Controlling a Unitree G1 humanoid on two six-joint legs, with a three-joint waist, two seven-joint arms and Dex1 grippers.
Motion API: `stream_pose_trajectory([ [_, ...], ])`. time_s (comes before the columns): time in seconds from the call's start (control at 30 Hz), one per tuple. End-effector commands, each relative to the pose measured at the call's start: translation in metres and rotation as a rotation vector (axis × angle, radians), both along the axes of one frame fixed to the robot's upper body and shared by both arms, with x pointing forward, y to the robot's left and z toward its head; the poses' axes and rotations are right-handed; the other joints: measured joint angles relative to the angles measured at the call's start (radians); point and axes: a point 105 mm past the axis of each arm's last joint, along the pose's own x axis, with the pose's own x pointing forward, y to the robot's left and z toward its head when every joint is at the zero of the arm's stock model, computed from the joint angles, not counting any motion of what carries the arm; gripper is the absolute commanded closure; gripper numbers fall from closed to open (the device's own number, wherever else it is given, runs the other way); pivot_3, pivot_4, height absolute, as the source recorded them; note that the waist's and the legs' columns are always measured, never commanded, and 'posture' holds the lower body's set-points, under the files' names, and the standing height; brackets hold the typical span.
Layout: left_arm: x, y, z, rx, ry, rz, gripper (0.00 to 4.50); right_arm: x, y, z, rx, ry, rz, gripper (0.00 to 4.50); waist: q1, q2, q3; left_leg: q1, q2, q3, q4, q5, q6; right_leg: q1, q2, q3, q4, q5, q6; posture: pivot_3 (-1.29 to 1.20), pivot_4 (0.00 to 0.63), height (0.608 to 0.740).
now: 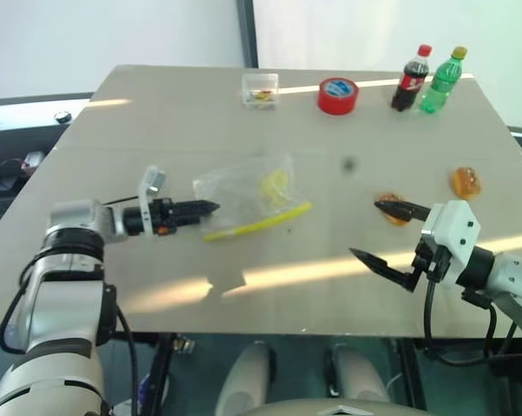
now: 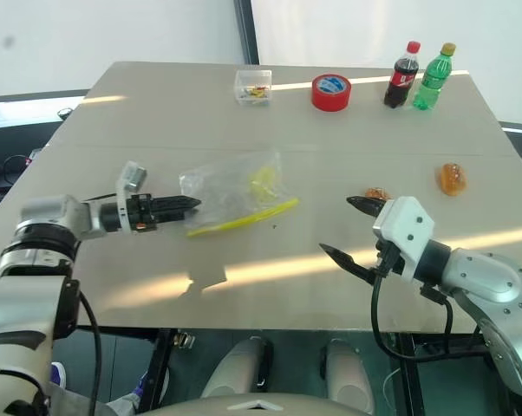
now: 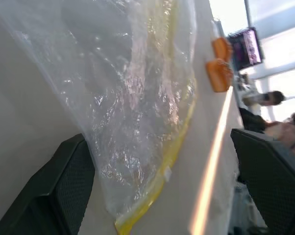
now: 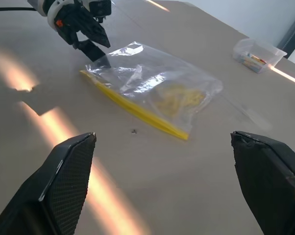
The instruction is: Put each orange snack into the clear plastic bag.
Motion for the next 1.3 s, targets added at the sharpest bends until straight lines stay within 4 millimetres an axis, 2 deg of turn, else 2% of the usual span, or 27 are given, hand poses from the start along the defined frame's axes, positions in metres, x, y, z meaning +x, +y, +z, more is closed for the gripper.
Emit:
stream_pose_trajectory([
  [0.03,-0.003,-0.011,-0.034,0.031,0.112,0.017,0.41,-0.007,0.000,0.013,-0.006,-0.079,-0.013,0.00,-0.001,0.001,-0.002,0.001,0.000,0.000,0.000,0.000,0.000,0.001,0.000,0.000,0.000,0.000,0.000,0.00,0.150,0.740],
  [0.1,0.004,-0.019,-0.037,0.002,0.112,0.058,0.78,-0.007,0.000,0.014,-0.006,-0.083,-0.023,0.00,-0.002,0.002,-0.003,0.002,0.000,-0.001,0.000,0.000,0.000,0.002,0.000,0.000,0.001,0.000,0.000,0.00,0.150,0.740],
  [0.17,0.006,-0.030,-0.038,-0.046,0.132,0.066,1.58,-0.007,0.001,0.014,-0.004,-0.086,-0.036,0.00,-0.001,0.002,-0.003,0.002,0.001,-0.003,0.001,0.000,0.000,0.002,0.000,0.000,0.001,0.000,0.000,0.00,0.150,0.740],
  [0.2,0.007,-0.037,-0.037,-0.080,0.148,0.067,1.75,-0.007,0.001,0.013,-0.008,-0.090,-0.039,0.00,-0.001,0.002,-0.003,0.002,0.001,-0.003,0.001,0.000,0.000,0.002,0.000,0.000,0.001,0.000,0.000,0.00,0.150,0.740],
  [0.23,0.007,-0.041,-0.037,-0.103,0.158,0.067,2.38,-0.006,0.002,0.013,-0.010,-0.092,-0.041,0.00,-0.001,0.002,-0.003,0.002,0.001,-0.003,0.002,0.000,0.000,0.002,0.000,0.000,0.002,0.000,0.000,0.00,0.150,0.740],
  [0.3,0.006,-0.052,-0.039,-0.153,0.182,0.056,3.19,-0.005,0.004,0.013,-0.010,-0.098,-0.041,0.00,0.000,0.003,-0.004,0.002,0.000,-0.004,0.002,0.000,0.000,0.002,-0.001,0.000,0.002,0.000,0.000,0.00,0.150,0.740],
  [0.4,0.004,-0.061,-0.038,-0.211,0.207,0.053,4.47,-0.002,0.008,0.012,-0.003,-0.107,-0.037,0.00,0.005,0.011,-0.010,0.002,0.000,-0.004,0.002,0.000,0.000,0.003,-0.002,-0.001,0.002,0.000,0.001,0.00,0.150,0.740],
  [0.57,0.011,-0.072,-0.030,-0.243,0.171,0.093,4.47,0.004,0.013,0.008,-0.007,-0.117,-0.035,0.00,0.009,0.014,-0.013,0.002,-0.001,-0.005,0.006,0.000,0.000,0.004,-0.002,-0.002,0.006,-0.001,0.001,0.00,0.150,0.740],
  [0.77,0.006,-0.083,-0.015,-0.240,0.157,0.065,4.47,0.011,0.019,0.002,-0.022,-0.140,-0.026,0.00,0.013,0.013,-0.012,0.000,-0.003,-0.010,0.010,0.000,0.000,0.003,-0.004,-0.003,0.007,-0.002,0.003,0.00,0.150,0.740],
  [0.83,0.007,-0.084,-0.006,-0.261,0.161,0.075,4.47,0.016,0.022,0.003,-0.034,-0.160,-0.028,0.00,0.011,0.012,-0.012,0.000,-0.004,-0.011,0.010,0.000,0.000,0.003,-0.005,-0.004,0.007,-0.002,0.003,0.00,0.150,0.740],
  [0.9,0.007,-0.083,0.011,-0.318,0.155,0.068,4.47,0.021,0.026,0.002,-0.063,-0.181,-0.020,0.00,0.003,0.010,-0.011,0.000,-0.004,-0.011,0.010,0.000,0.000,0.003,-0.004,-0.004,0.007,-0.002,0.003,0.00,0.150,0.740],
  [1.1,0.000,-0.082,0.057,-0.439,0.128,0.033,4.47,0.056,0.036,-0.018,-0.247,-0.321,-0.079,0.00,-0.016,0.003,-0.006,-0.001,-0.004,-0.012,0.010,0.000,0.000,0.002,-0.003,-0.004,0.008,-0.002,0.003,0.00,0.150,0.740],
  [1.2,-0.002,-0.086,0.068,-0.473,0.100,0.020,4.47,0.077,0.043,-0.029,-0.317,-0.403,-0.115,0.00,-0.024,0.003,-0.005,-0.001,-0.003,-0.011,0.009,0.002,-0.003,0.002,-0.003,-0.004,0.007,-0.002,0.003,0.00,0.150,0.740],
  [1.3,-0.002,-0.088,0.074,-0.490,0.080,0.021,4.47,0.086,0.050,-0.038,-0.356,-0.447,-0.120,0.00,-0.023,0.001,-0.005,-0.001,-0.003,-0.012,0.009,0.003,-0.005,0.001,-0.005,-0.004,0.007,-0.002,0.003,0.00,0.150,0.740],
])
